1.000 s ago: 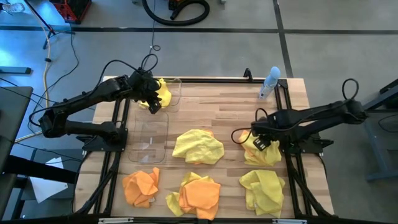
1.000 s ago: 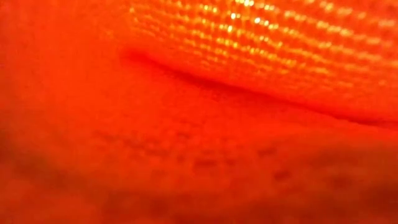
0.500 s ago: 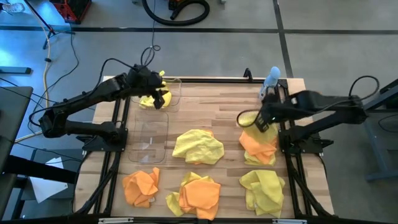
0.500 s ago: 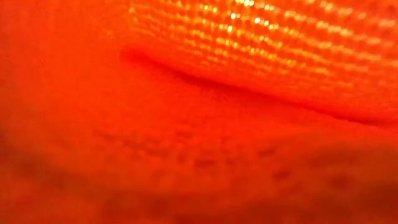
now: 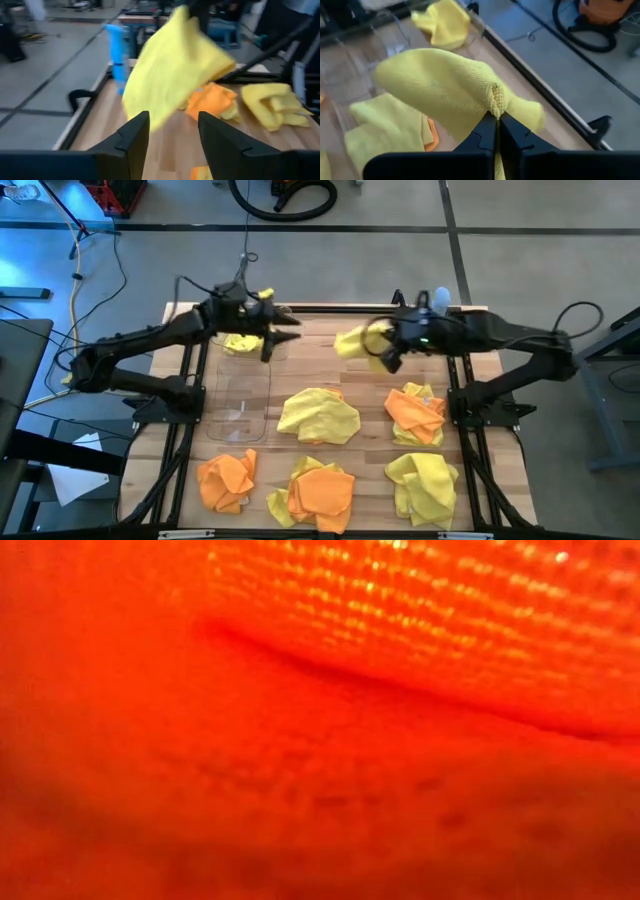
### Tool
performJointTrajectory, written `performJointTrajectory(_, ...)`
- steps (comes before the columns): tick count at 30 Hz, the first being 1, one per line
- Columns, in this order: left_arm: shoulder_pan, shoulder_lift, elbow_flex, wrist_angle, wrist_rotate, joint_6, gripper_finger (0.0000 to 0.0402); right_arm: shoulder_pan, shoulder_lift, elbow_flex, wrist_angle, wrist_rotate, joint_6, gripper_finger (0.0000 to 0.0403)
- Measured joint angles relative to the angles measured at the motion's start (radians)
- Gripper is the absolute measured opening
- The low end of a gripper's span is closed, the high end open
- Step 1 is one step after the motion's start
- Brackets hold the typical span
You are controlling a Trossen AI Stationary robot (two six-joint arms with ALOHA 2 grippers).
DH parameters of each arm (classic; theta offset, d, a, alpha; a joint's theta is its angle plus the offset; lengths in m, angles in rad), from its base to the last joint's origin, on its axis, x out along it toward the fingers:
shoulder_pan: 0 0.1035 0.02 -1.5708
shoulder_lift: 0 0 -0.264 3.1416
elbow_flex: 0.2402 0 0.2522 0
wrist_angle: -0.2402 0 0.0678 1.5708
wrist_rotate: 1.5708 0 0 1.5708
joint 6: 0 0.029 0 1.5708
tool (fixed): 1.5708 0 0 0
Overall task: Sort microfiber towel by color & place in baskets
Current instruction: Put the yellow microfiber towel into the top transparent bin
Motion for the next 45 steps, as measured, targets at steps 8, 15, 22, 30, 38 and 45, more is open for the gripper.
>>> performJointTrajectory(8, -0.104, 0.147, 0.0, 0.181, -0.038, 0.003, 0.0203, -0.064, 0.177, -0.001, 0.189, -0.144, -0.116, 0.0)
performJointTrajectory(15, -0.138, 0.248, 0.0, 0.285, -0.159, 0.004, 0.0218, -0.064, 0.252, -0.001, 0.422, -0.218, -0.252, 0.0)
performJointTrajectory(22, -0.145, 0.277, 0.0, 0.299, -0.25, 0.006, 0.0215, -0.064, 0.263, -0.002, 0.538, -0.262, -0.307, 0.0001)
performJointTrajectory(30, -0.143, 0.253, 0.0, 0.283, -0.255, -0.028, 0.0049, -0.07, 0.262, -0.002, 0.52, -0.255, -0.286, 0.0054)
performJointTrajectory(38, -0.088, 0.129, 0.001, 0.069, -0.315, 0.079, 0.0004, -0.102, 0.227, -0.001, 0.375, -0.243, -0.237, 0.014)
performJointTrajectory(45, 0.081, -0.06, 0.001, -0.133, -0.423, 0.269, 0.0002, -0.1, 0.235, -0.055, 0.213, -0.233, -0.146, 0.0157)
